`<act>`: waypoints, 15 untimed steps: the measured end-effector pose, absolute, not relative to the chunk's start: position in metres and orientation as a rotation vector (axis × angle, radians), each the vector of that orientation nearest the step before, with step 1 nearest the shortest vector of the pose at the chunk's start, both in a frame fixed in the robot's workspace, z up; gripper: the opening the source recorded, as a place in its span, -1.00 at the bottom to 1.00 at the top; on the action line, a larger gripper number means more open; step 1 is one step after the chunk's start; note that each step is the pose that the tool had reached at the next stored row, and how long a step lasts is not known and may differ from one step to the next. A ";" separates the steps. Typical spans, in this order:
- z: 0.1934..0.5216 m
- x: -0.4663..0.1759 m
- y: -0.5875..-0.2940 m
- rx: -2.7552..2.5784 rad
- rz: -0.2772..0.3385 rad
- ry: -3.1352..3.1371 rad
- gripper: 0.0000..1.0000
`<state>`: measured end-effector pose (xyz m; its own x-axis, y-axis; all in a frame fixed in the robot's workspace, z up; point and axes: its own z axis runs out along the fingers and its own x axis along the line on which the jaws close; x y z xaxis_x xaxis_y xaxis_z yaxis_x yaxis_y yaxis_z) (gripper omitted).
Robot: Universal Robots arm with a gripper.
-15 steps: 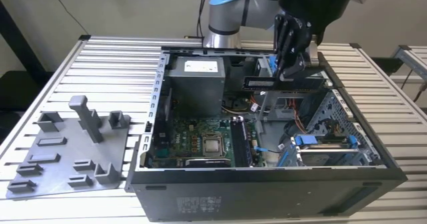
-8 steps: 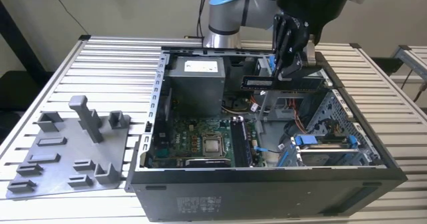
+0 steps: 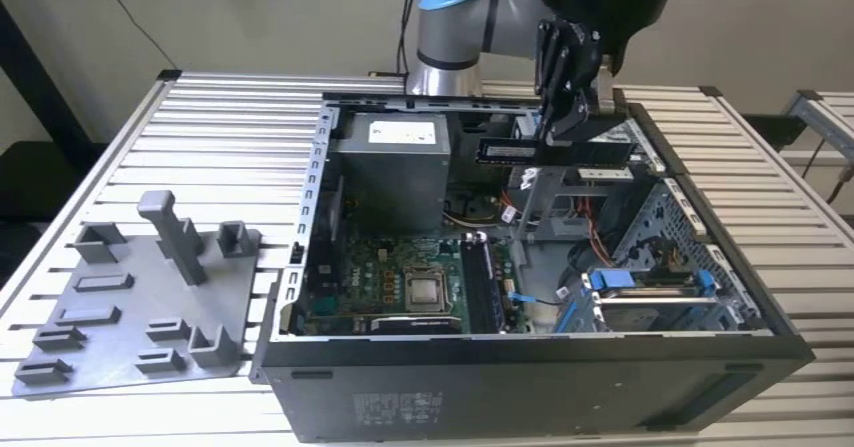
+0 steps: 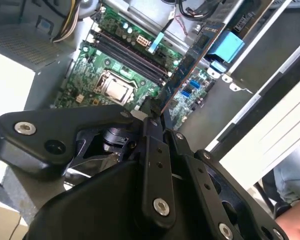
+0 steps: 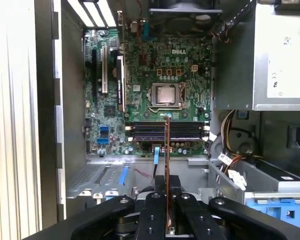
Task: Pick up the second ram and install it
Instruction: 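Pick up the second ram and move it above second insertion slot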
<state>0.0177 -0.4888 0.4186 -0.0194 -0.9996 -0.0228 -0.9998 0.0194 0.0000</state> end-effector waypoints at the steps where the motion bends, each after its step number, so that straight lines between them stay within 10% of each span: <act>1: 0.418 0.017 -0.485 -2.188 0.025 2.231 -0.72; 15: 0.411 0.007 -0.440 -2.188 0.025 2.231 -0.72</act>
<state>0.0069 -0.4399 0.4107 -0.0193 -0.9996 -0.0228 -0.9998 0.0193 0.0000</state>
